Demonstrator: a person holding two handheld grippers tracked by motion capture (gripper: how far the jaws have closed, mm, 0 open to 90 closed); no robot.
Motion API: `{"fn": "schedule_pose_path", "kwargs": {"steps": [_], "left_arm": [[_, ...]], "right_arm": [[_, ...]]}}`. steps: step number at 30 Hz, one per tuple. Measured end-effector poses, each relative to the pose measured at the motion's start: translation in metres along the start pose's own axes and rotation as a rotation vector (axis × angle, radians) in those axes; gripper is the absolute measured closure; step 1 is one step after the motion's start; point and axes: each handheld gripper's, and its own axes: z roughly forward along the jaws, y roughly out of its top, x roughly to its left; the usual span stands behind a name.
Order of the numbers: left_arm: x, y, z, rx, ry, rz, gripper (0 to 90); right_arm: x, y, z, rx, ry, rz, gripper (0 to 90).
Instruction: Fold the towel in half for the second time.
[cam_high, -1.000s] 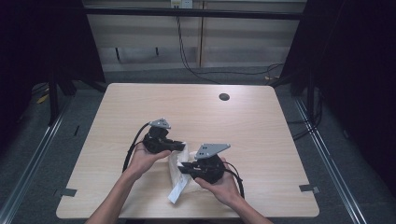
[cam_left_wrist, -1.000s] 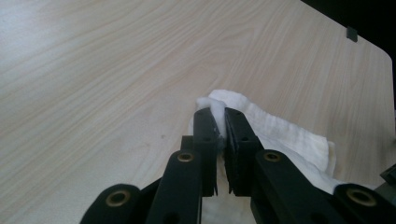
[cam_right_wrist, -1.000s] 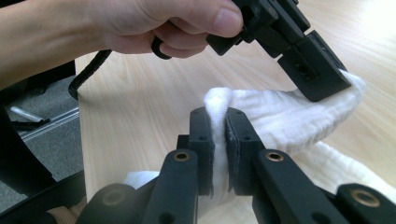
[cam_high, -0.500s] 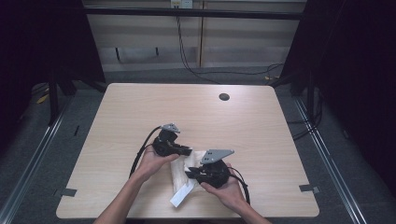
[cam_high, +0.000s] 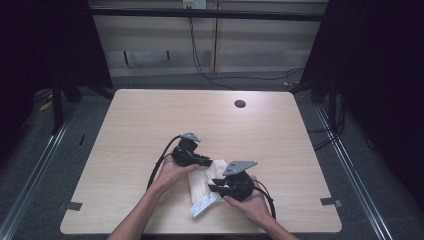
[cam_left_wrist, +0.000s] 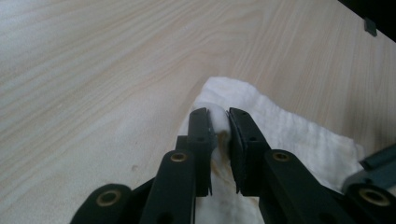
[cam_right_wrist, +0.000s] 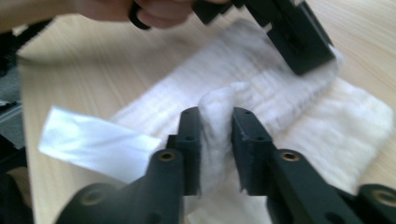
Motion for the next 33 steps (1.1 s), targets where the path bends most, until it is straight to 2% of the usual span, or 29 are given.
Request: {"fn": "schedule_pose_path", "kwargs": {"steps": [7,8,14,16,18,20,21,24,27,33], "left_arm": [[-0.005,0.006,0.004,-0.023,-0.036,0.007,74.4],[-0.006,0.007,0.004,-0.018,-0.035,0.007,72.5],[-0.012,0.014,0.001,-0.057,-0.042,0.017,62.0],[-0.014,0.015,-0.001,-0.079,-0.028,0.024,55.8],[-0.014,0.016,-0.003,-0.075,-0.016,0.03,50.8],[-0.015,0.014,-0.006,-0.081,-0.007,0.029,47.7],[-0.015,0.013,-0.007,-0.079,-0.005,0.031,46.6],[-0.017,0.011,-0.011,-0.077,0.018,0.044,43.7],[-0.02,0.009,-0.018,-0.082,0.049,0.052,40.9],[-0.026,0.005,-0.036,-0.063,0.077,0.094,37.1]], "right_arm": [[-0.01,-0.012,-0.008,0.007,-0.029,0.024,61.3],[-0.01,-0.013,-0.009,0.008,-0.04,0.028,57.7],[-0.017,-0.021,-0.02,0.015,-0.088,0.057,50.2],[-0.019,-0.022,-0.021,0.011,-0.092,0.065,47.5],[-0.021,-0.021,-0.024,0.013,-0.106,0.066,46.7],[-0.023,-0.021,-0.027,-0.001,-0.102,0.089,46.4],[-0.026,-0.02,-0.029,-0.007,-0.104,0.106,45.8],[-0.03,-0.018,-0.035,-0.027,-0.117,0.115,46.0],[-0.034,-0.015,-0.042,-0.035,-0.14,0.108,46.7],[-0.044,-0.014,-0.058,-0.072,-0.163,0.14,42.9]]}}
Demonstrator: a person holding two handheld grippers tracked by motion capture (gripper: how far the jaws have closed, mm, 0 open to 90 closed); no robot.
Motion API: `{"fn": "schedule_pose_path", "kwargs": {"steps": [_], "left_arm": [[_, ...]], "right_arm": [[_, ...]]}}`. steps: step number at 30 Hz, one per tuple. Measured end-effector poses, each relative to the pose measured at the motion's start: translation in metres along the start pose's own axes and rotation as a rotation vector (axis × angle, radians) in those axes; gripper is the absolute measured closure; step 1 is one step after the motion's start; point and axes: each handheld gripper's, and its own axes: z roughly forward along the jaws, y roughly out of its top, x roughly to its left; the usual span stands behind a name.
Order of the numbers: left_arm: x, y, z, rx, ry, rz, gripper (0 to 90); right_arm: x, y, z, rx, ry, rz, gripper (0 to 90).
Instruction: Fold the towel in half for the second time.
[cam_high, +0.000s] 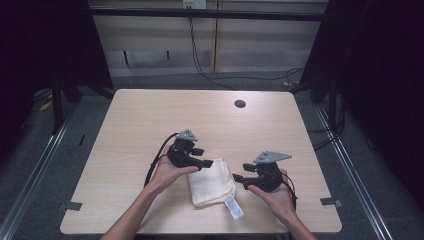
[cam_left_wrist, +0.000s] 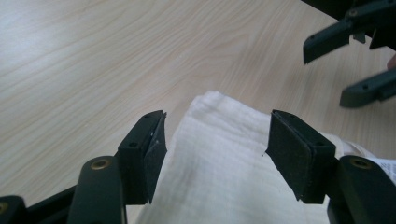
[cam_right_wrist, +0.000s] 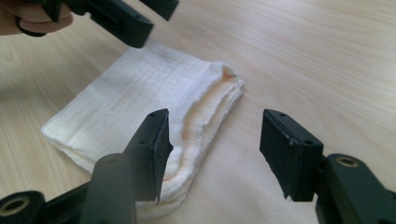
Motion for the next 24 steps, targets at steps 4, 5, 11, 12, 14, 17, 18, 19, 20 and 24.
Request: {"fn": "schedule_pose_path", "kwargs": {"steps": [4,5,11,12,14,17,18,19,20,24], "left_arm": [[-0.006,-0.004,-0.015,0.007,0.056,0.018,37.6],[-0.007,-0.006,-0.018,0.016,0.058,0.019,37.7],[-0.009,-0.021,-0.044,-0.012,0.064,0.029,30.8],[-0.007,-0.024,-0.049,-0.013,0.068,0.024,30.4],[-0.004,-0.029,-0.057,-0.017,0.093,0.02,30.1],[0.002,-0.04,-0.07,-0.028,0.119,-0.01,28.4],[0.004,-0.044,-0.073,-0.036,0.117,-0.026,28.2],[0.005,-0.047,-0.077,-0.038,0.121,-0.034,28.1],[0.006,-0.051,-0.081,-0.036,0.139,-0.04,28.1],[0.007,-0.066,-0.094,0.005,0.202,-0.041,25.7]], "right_arm": [[-0.008,0.003,-0.008,-0.017,-0.011,0.002,41.9],[-0.01,0.004,-0.01,-0.011,-0.007,-0.009,42.3],[-0.023,-0.001,-0.023,-0.022,0.016,0.004,41.5],[-0.024,-0.001,-0.025,-0.024,0.015,0.008,41.5],[-0.026,-0.002,-0.032,-0.043,0.018,0.023,41.6],[-0.027,-0.005,-0.042,-0.053,0.012,0.018,41.5],[-0.028,-0.006,-0.046,-0.057,0.008,0.02,40.9],[-0.028,-0.008,-0.049,-0.058,0.004,0.024,40.4],[-0.029,-0.009,-0.051,-0.06,0.005,0.026,40.3],[-0.033,-0.016,-0.059,-0.061,-0.019,0.032,40.2]]}}
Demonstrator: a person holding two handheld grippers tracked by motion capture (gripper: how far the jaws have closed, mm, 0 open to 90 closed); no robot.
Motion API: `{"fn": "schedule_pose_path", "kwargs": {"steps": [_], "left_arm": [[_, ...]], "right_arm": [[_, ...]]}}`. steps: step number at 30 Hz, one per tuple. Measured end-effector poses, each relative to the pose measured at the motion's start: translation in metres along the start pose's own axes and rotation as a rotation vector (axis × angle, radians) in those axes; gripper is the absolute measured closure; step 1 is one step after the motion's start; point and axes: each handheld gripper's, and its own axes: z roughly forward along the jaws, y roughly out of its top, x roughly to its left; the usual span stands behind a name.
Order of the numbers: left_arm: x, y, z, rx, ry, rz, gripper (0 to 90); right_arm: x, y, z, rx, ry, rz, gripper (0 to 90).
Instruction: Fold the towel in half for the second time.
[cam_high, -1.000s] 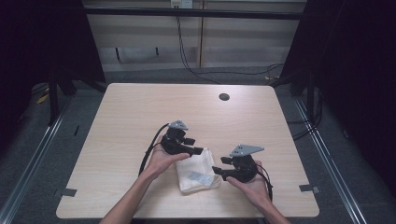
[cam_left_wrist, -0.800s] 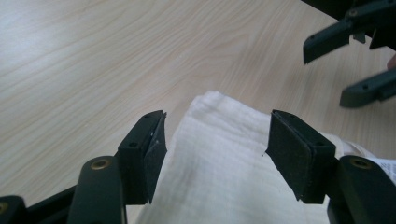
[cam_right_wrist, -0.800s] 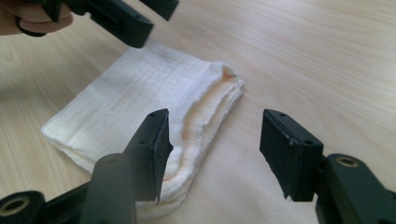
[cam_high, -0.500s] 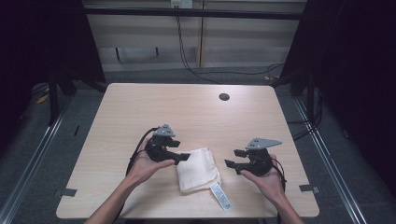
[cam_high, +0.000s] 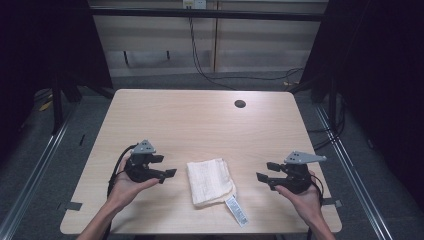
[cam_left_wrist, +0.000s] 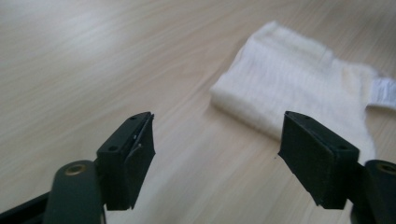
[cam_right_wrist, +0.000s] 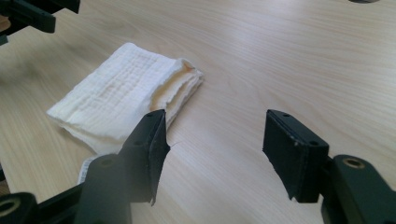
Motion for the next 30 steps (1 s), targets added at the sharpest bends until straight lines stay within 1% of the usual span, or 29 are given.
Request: {"fn": "schedule_pose_path", "kwargs": {"steps": [1,3,4,6,8,10,11,12,14,15,17,18,22,23,24,25,26,28,30], "left_arm": [[0.001,-0.004,-0.004,-0.013,0.007,-0.006,25.1],[0.004,-0.011,-0.015,-0.033,0.023,-0.017,25.5],[0.005,-0.014,-0.019,-0.035,0.019,-0.027,25.2],[0.007,-0.022,-0.026,-0.033,0.011,-0.037,24.6],[0.008,-0.03,-0.031,-0.033,0.016,-0.041,24.4],[0.009,-0.037,-0.035,-0.038,0.027,-0.045,24.0],[0.009,-0.042,-0.035,-0.053,0.054,-0.051,24.3],[0.01,-0.046,-0.035,-0.06,0.066,-0.069,24.4],[0.013,-0.052,-0.034,-0.049,0.035,-0.082,22.4],[0.013,-0.054,-0.036,-0.054,0.041,-0.094,24.6],[0.013,-0.06,-0.04,-0.074,0.049,-0.111,22.0],[0.013,-0.062,-0.042,-0.081,0.057,-0.116,22.6],[0.012,-0.076,-0.046,-0.086,0.078,-0.124,23.1],[0.011,-0.079,-0.044,-0.08,0.083,-0.127,23.4],[0.01,-0.081,-0.042,-0.057,0.077,-0.126,23.5],[0.01,-0.081,-0.04,-0.042,0.076,-0.117,24.0],[0.01,-0.081,-0.039,-0.042,0.067,-0.107,25.5],[0.01,-0.079,-0.038,-0.034,0.056,-0.106,25.8],[0.009,-0.079,-0.038,-0.037,0.063,-0.096,25.5]], "right_arm": [[-0.001,-0.001,-0.003,0.001,-0.004,0.001,40.1],[-0.004,-0.004,-0.01,-0.016,-0.018,0.012,40.1],[-0.005,-0.006,-0.014,-0.024,-0.022,0.027,40.0],[-0.008,-0.009,-0.019,-0.029,-0.032,0.031,39.9],[-0.009,-0.012,-0.022,-0.026,-0.048,0.038,39.6],[-0.01,-0.016,-0.024,-0.021,-0.054,0.042,39.3],[-0.011,-0.018,-0.025,-0.017,-0.061,0.042,38.9],[-0.012,-0.02,-0.026,-0.019,-0.068,0.044,38.5],[-0.015,-0.026,-0.028,-0.032,-0.074,0.065,38.2],[-0.015,-0.029,-0.029,-0.036,-0.085,0.073,37.9],[-0.017,-0.035,-0.031,-0.032,-0.095,0.082,37.3],[-0.018,-0.037,-0.032,-0.032,-0.105,0.085,37.1],[-0.021,-0.043,-0.039,-0.055,-0.121,0.101,36.6],[-0.021,-0.045,-0.04,-0.06,-0.126,0.103,36.3],[-0.021,-0.046,-0.041,-0.062,-0.128,0.109,36.1],[-0.022,-0.048,-0.04,-0.061,-0.127,0.109,36.1],[-0.022,-0.049,-0.04,-0.057,-0.123,0.11,36.1],[-0.021,-0.05,-0.037,-0.044,-0.107,0.095,36.0],[-0.019,-0.05,-0.036,-0.043,-0.112,0.09,35.9]]}}
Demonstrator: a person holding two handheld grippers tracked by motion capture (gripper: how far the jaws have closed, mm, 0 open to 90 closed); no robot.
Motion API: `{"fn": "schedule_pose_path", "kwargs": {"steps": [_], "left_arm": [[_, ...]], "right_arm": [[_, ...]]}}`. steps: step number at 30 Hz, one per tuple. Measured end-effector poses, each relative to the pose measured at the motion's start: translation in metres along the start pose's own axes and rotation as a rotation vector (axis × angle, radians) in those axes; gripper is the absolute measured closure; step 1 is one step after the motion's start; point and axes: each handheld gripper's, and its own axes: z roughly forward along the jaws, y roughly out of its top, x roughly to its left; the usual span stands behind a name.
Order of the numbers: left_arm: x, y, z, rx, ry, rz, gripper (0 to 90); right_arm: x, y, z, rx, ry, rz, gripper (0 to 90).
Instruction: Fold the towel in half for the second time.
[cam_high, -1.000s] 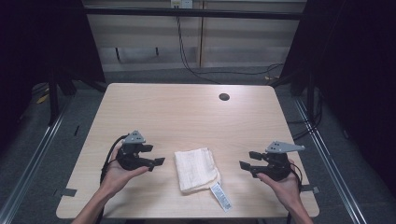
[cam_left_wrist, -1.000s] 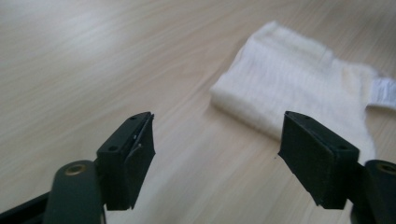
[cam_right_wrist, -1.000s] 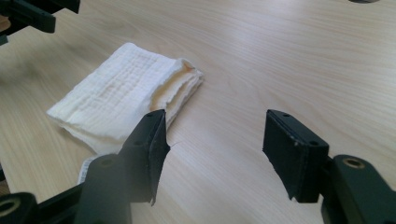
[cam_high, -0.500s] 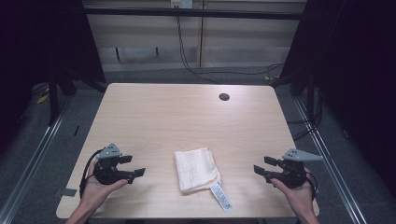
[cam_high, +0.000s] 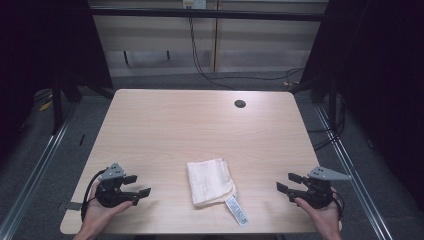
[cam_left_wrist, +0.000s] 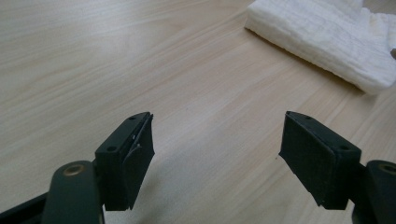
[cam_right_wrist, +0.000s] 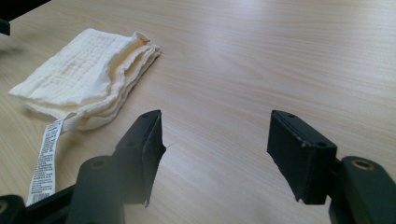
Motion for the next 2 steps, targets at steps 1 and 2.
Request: {"fn": "schedule_pose_path", "kwargs": {"steps": [1,2], "left_arm": [[-0.0006,0.0002,0.0001,-0.003,-0.003,-0.003,25.5],[-0.0011,0.0004,0.0002,-0.007,-0.001,-0.004,25.5]], "right_arm": [[-0.0002,0.0004,0.0007,-0.003,0.006,-0.002,35.6],[-0.0002,0.0005,0.0014,-0.004,0.006,-0.002,35.2]]}}
